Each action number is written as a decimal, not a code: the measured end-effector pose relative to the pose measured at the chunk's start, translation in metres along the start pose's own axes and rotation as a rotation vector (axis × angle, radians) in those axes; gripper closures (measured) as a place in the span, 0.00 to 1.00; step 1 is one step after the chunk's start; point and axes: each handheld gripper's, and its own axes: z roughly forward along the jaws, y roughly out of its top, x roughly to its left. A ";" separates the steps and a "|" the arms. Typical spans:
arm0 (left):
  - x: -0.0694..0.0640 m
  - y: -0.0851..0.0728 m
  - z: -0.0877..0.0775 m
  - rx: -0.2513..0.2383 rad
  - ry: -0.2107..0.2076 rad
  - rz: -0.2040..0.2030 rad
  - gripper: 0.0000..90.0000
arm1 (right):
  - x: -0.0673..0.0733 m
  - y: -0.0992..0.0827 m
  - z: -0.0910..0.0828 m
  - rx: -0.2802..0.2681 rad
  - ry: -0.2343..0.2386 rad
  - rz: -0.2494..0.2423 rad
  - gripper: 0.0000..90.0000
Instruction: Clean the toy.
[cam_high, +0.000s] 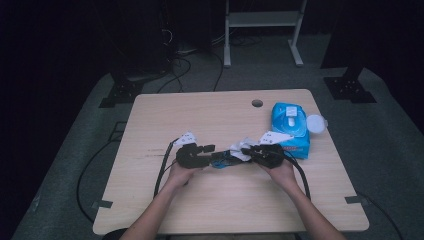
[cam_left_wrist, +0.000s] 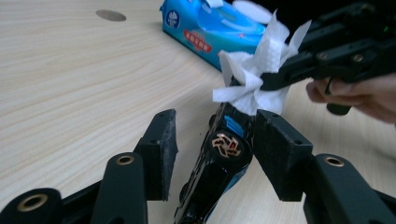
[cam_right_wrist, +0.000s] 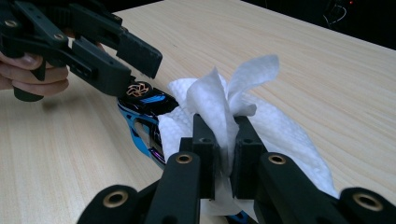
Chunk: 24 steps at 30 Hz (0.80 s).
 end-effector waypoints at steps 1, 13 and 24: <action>0.000 0.000 0.000 0.002 0.008 0.002 0.54 | 0.000 0.000 0.000 0.000 0.001 0.002 0.91; 0.000 -0.003 0.004 0.033 -0.005 -0.031 0.52 | 0.001 -0.002 -0.003 -0.005 0.015 -0.013 0.91; -0.016 -0.009 0.007 0.121 -0.003 0.084 0.45 | 0.012 -0.010 -0.017 0.024 0.045 -0.024 0.91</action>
